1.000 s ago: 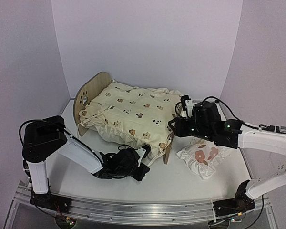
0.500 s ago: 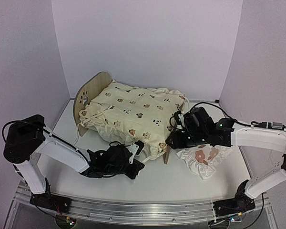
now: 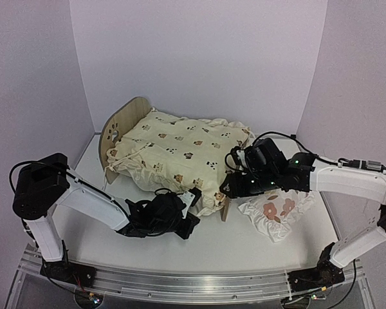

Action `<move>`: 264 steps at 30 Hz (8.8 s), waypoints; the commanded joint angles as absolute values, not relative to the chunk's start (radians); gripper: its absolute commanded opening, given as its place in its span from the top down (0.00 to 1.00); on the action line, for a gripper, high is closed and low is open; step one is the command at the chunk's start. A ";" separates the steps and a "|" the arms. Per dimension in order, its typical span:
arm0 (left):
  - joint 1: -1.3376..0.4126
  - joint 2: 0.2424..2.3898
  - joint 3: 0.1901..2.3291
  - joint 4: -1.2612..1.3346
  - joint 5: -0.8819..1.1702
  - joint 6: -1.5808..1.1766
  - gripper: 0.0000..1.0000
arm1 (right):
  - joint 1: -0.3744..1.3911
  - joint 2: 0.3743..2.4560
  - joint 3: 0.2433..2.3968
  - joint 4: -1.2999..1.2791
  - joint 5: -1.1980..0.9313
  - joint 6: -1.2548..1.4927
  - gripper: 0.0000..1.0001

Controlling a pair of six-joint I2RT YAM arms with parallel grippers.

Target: Set up the pet bed

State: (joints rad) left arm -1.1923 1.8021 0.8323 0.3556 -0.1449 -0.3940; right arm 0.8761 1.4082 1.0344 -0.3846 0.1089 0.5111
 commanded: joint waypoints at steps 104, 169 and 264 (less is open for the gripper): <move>-0.889 1.363 0.851 -0.262 -0.466 -0.481 0.45 | 0.175 2.102 1.950 -0.402 -0.386 0.560 0.40; -0.481 1.180 0.811 -0.300 -0.147 -0.411 0.29 | 0.008 2.521 2.247 -0.180 -0.772 0.812 0.61; -0.512 1.226 1.055 -0.546 -0.342 -0.374 0.01 | 0.420 1.838 1.723 -0.448 -0.490 -0.311 0.02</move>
State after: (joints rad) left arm -0.5060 1.2878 1.0473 -0.4980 -0.3847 -0.3305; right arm 0.4722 1.7224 1.5698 -0.4618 -0.2525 -0.2680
